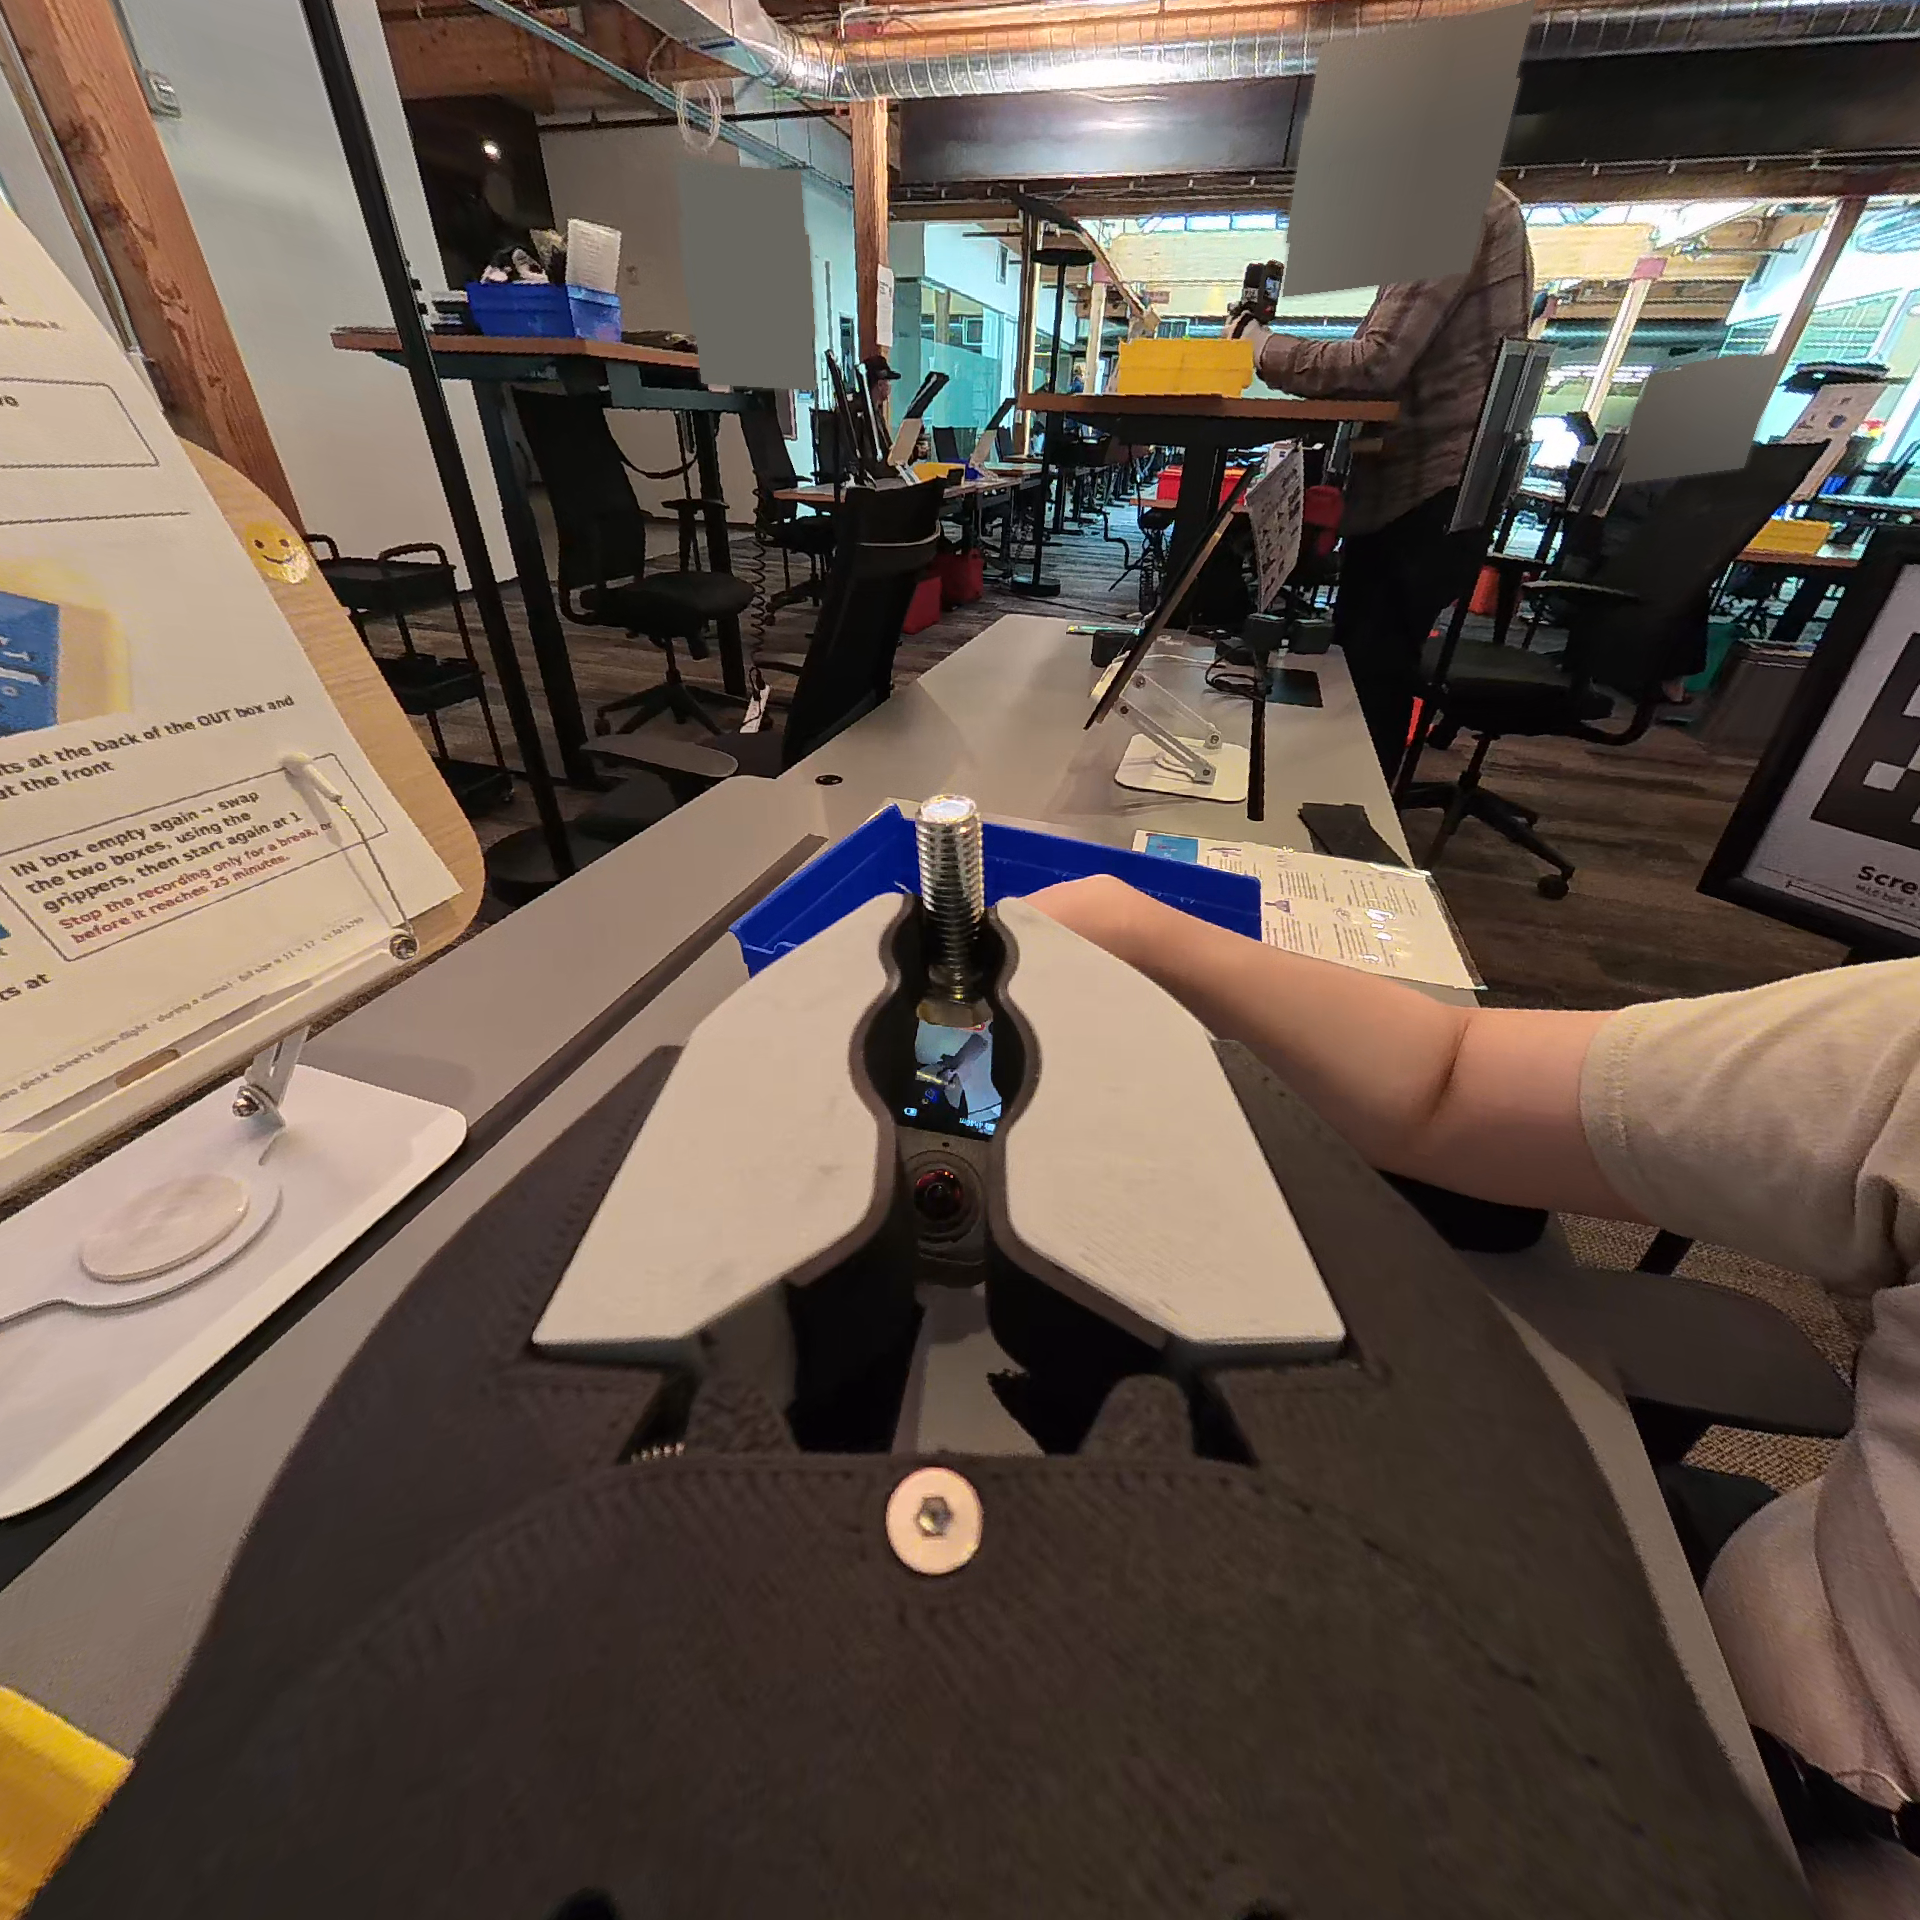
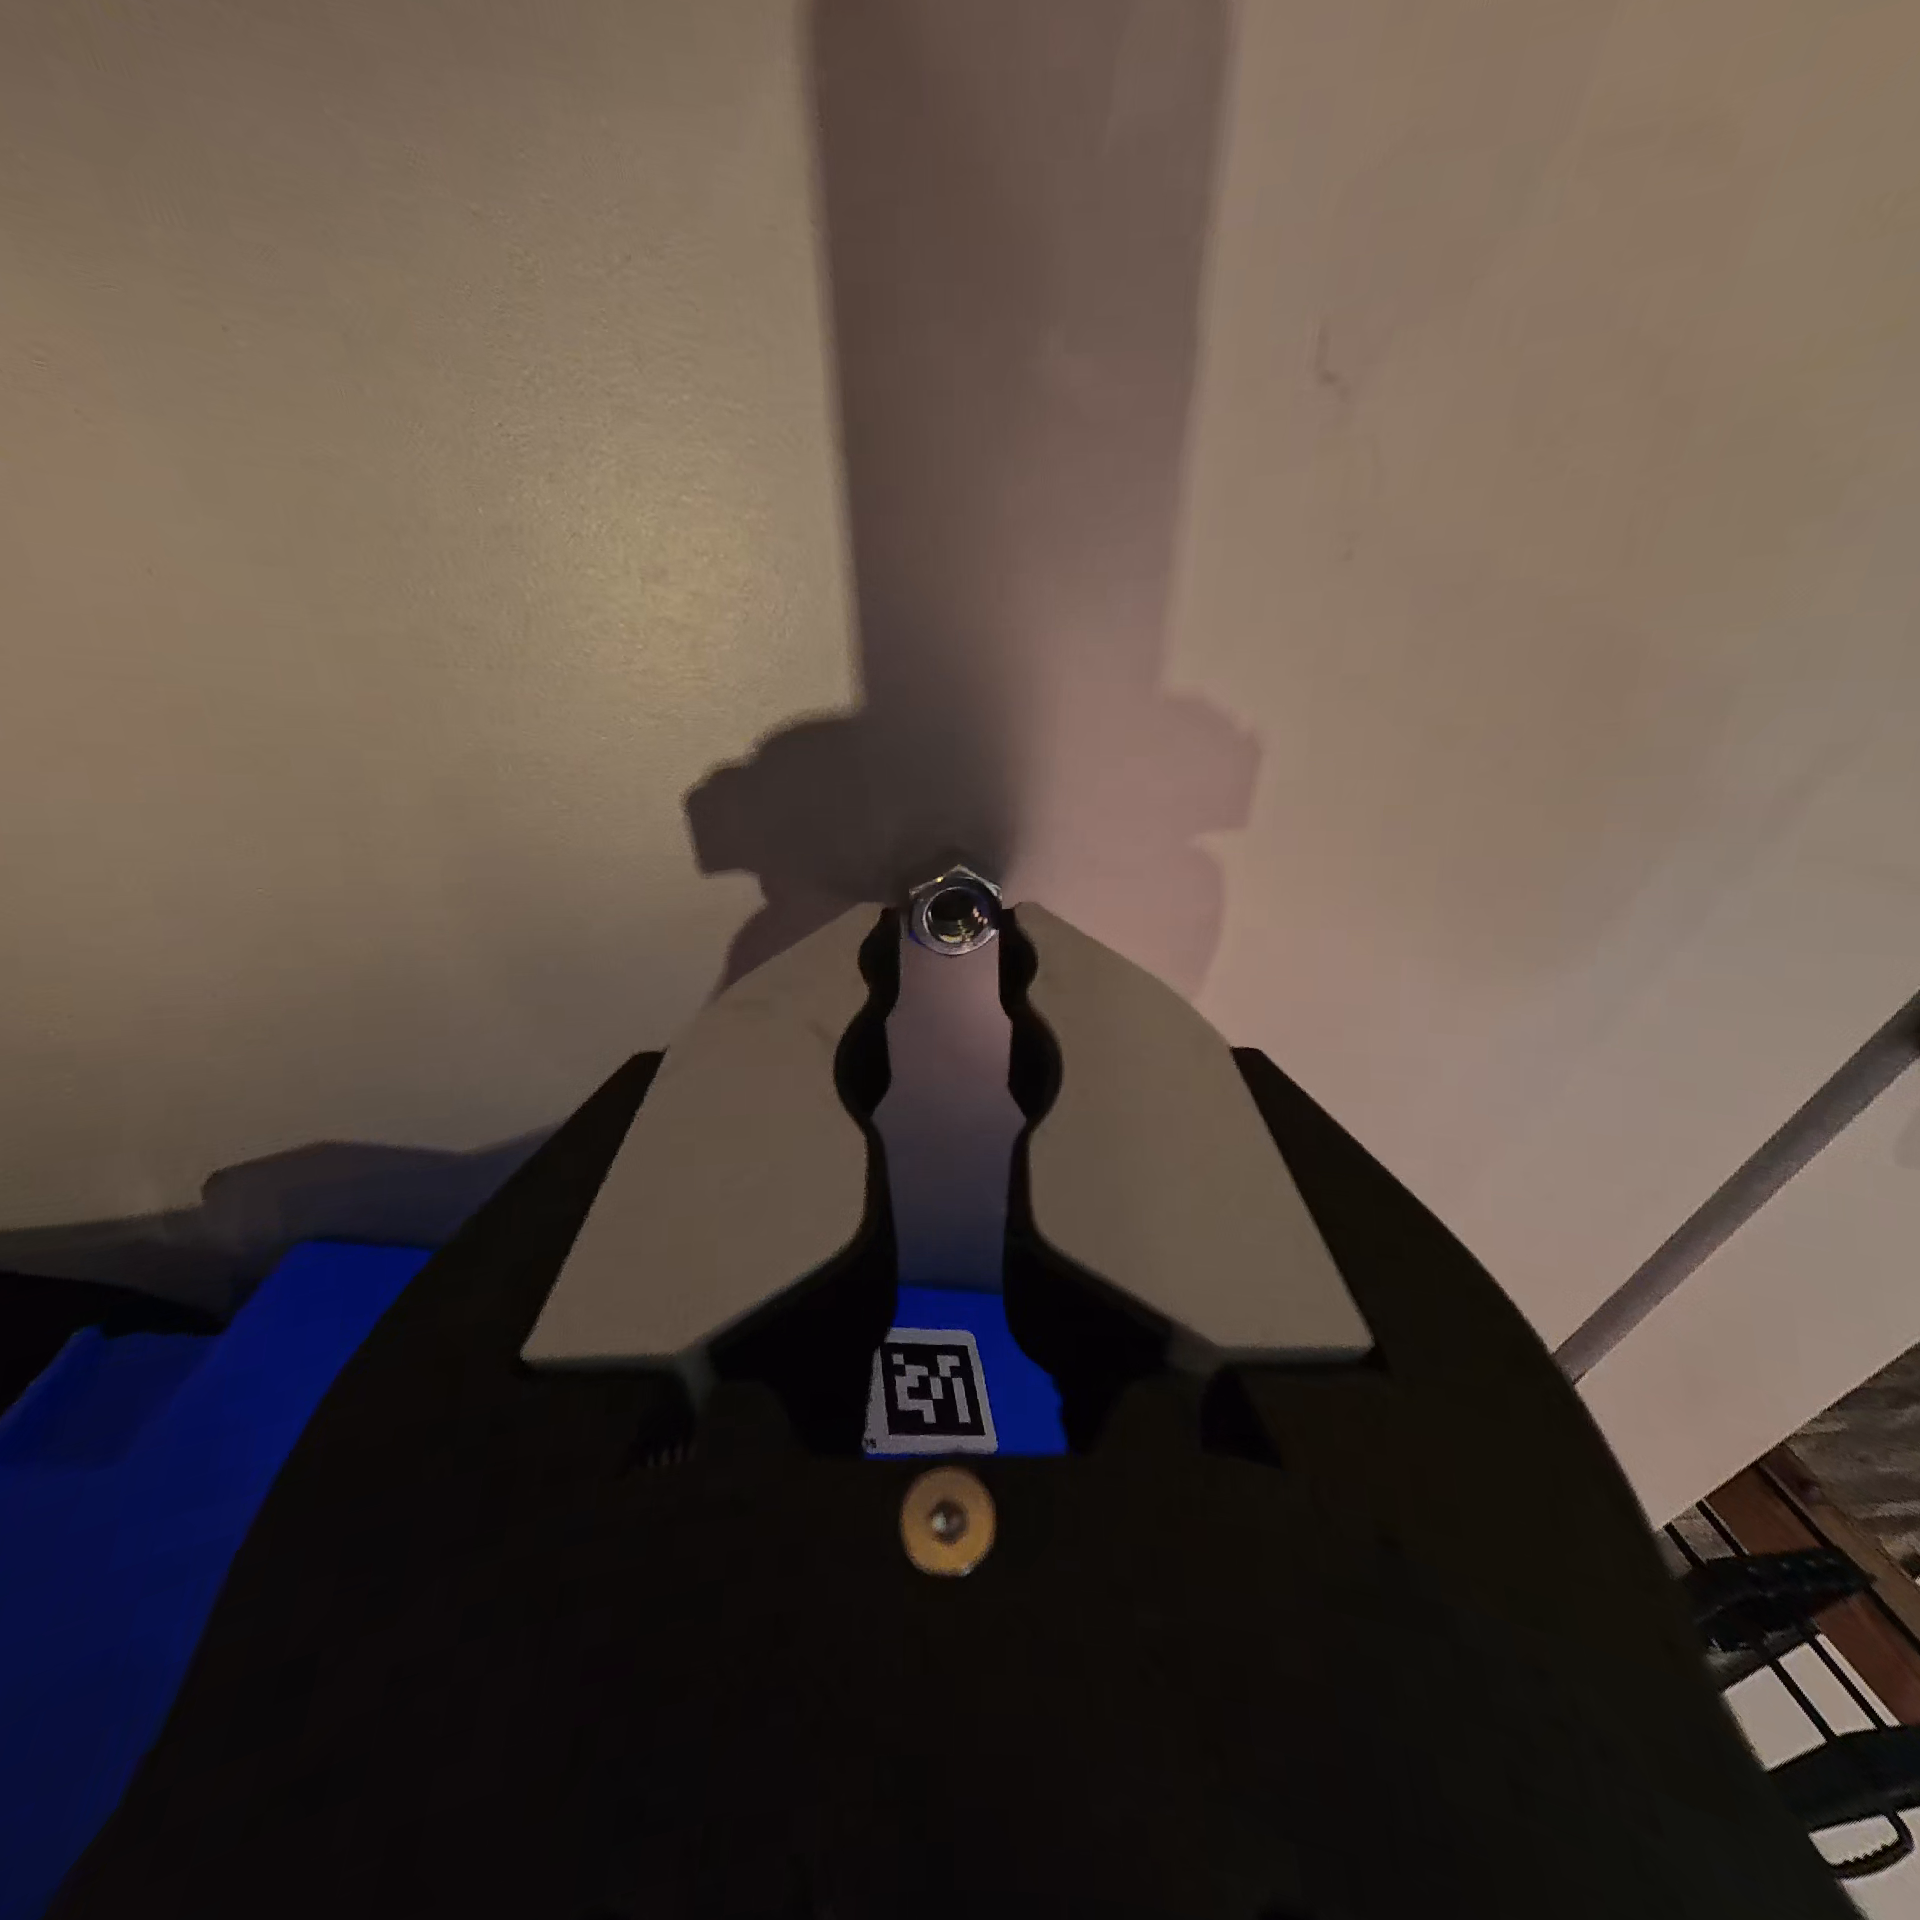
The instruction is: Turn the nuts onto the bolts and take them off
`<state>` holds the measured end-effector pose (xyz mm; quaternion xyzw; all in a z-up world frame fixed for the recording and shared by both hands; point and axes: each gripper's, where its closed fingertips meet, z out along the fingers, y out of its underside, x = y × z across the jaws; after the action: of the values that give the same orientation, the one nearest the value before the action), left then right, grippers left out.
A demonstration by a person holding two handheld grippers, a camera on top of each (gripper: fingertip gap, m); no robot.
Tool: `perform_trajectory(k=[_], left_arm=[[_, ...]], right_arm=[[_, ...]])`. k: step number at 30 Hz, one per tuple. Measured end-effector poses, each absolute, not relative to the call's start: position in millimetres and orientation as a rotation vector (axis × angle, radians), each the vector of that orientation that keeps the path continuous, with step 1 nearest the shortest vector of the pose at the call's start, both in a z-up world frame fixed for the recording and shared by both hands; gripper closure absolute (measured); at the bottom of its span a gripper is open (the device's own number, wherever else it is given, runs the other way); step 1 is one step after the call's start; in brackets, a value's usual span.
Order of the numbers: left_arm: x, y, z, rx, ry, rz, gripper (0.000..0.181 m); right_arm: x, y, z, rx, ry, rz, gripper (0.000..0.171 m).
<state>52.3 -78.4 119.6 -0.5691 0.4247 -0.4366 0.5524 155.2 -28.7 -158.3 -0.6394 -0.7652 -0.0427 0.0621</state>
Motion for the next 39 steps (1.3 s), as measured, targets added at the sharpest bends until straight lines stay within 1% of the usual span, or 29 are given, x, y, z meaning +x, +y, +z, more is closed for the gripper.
perform_trajectory(k=[3,15,17,20,22,24,28,30,33,36,39], left_arm=[[53,-79,120,-1.347,1.009,-1.036,0.172],[57,-79,113,-1.368,1.029,-1.040,0.172],[57,-78,112,-1.371,1.030,-1.039,0.172],[55,-73,109,-1.384,1.028,-1.021,0.172],[53,-65,105,-1.408,1.012,-0.996,0.172],[51,-57,99,-1.442,0.992,-0.972,0.172],[52,-32,66,-1.597,0.963,-0.785,0.172],[69,-31,42,-1.641,1.008,-0.737,0.172],[111,-43,-1,-1.647,1.073,-0.795,0.172],[142,-58,-41,-1.596,1.149,-0.790,0.172],[153,-68,-52,-1.516,1.240,-0.751,0.172]], right_arm=[[157,-28,-161,-1.944,-2.324,-0.152,0.149],[155,-27,-162,-1.951,-2.317,-0.143,0.148],[154,-28,-163,-1.938,-2.327,-0.138,0.152],[150,-33,-161,-1.896,-2.352,-0.089,0.152],[149,-36,-151,-1.898,-2.328,-0.050,0.152],[144,-43,-129,-1.864,-2.273,0.049,0.153],[137,-60,-66,-1.728,-2.112,0.256,0.153],[141,-71,-35,-1.670,-2.032,0.327,0.153],[148,-85,1,-1.598,-1.932,0.375,0.153],[153,-87,11,-1.631,-1.873,0.337,0.153],[152,-88,-2,-1.695,-1.923,0.276,0.153]])
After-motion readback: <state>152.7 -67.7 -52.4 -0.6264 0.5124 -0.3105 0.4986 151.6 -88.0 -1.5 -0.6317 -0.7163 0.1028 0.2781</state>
